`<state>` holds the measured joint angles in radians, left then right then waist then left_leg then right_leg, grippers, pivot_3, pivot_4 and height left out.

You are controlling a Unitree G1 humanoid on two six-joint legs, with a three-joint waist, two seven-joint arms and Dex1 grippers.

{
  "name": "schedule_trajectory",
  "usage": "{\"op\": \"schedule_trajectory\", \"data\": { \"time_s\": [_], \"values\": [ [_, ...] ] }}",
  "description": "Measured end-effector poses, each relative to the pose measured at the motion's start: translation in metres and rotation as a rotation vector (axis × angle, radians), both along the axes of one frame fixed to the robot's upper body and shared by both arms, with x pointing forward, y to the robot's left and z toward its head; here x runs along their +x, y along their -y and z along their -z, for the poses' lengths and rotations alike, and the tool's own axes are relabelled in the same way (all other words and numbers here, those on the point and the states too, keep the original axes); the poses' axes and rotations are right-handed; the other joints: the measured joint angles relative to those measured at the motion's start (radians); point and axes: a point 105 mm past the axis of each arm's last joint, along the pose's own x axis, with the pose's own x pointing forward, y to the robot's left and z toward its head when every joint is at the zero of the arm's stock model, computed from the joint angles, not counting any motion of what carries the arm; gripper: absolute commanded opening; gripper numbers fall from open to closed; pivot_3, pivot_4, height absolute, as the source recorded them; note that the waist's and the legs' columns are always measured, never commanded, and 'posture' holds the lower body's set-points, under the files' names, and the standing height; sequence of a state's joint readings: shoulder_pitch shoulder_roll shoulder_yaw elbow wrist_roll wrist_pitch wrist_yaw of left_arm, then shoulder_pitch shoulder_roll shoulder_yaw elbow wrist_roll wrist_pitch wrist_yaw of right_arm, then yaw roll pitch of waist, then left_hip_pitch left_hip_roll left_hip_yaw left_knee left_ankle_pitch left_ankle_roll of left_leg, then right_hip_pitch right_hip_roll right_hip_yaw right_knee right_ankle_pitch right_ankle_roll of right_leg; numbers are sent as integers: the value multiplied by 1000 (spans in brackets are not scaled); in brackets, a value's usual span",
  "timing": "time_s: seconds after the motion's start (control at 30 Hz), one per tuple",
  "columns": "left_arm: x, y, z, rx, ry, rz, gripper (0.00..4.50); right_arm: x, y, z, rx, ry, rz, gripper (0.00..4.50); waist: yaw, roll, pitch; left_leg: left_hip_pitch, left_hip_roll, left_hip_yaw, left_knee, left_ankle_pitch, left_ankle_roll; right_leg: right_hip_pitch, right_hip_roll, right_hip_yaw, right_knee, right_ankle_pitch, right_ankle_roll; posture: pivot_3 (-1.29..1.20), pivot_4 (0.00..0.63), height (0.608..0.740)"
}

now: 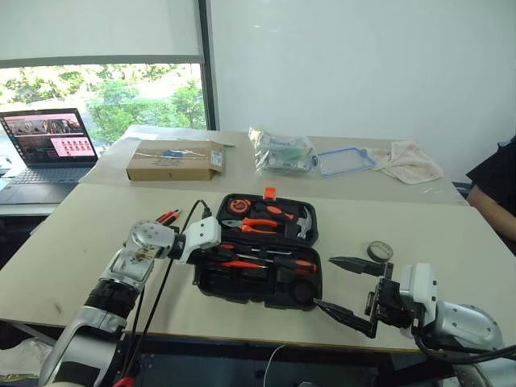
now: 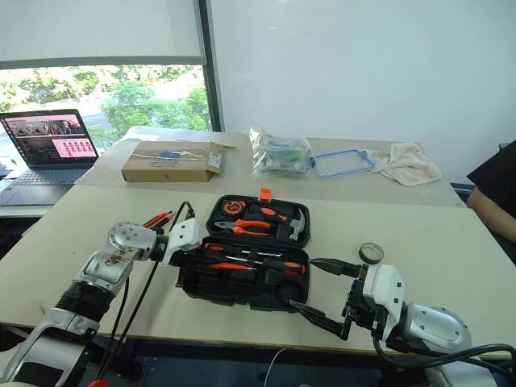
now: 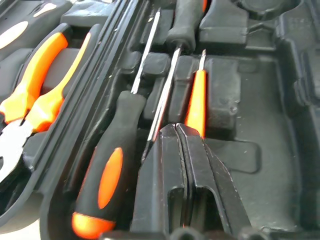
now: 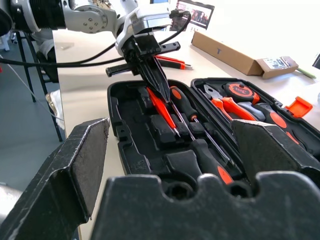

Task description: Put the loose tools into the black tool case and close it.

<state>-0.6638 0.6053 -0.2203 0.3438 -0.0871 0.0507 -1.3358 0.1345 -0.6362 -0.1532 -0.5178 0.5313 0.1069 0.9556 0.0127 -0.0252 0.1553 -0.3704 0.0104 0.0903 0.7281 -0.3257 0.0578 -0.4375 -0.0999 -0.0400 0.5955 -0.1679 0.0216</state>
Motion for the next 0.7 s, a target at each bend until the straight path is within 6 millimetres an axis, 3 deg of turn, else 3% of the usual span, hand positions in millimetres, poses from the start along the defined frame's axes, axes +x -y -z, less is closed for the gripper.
{"op": "schedule_trajectory", "data": {
  "time_s": [0.3, 0.43, 0.57, 0.7],
  "values": [
    [-7, -2, 0, 8, -54, 15, 72, 0, -3, 4, 3, -9, -7, 4500, 0, 0, 0, 0, 0, 0, 0, 0, 1, 0, 0, 0, 0, 0, 0, 0, 150, 740],
    [-7, 6, -14, -97, -51, 27, 72, 0, -3, 4, 3, -7, -7, 4500, 1, 0, 0, 0, 0, 0, 0, 0, 0, 0, 0, 0, 0, 0, 0, 0, 150, 740],
    [6, 4, -25, -108, -6, -28, 72, 0, -3, 4, 3, -8, -7, 4500, 0, 0, 0, 0, 0, 0, 0, 0, 0, 0, 0, 0, 0, 0, 0, 0, 150, 740],
    [10, 0, -8, -24, -18, -59, 72, 1, -3, 4, 3, -8, -7, 4500, -1, 0, 0, 0, -1, 0, 0, 0, 0, 0, 0, 0, 0, 0, 0, 0, 150, 740]
  ]
}}
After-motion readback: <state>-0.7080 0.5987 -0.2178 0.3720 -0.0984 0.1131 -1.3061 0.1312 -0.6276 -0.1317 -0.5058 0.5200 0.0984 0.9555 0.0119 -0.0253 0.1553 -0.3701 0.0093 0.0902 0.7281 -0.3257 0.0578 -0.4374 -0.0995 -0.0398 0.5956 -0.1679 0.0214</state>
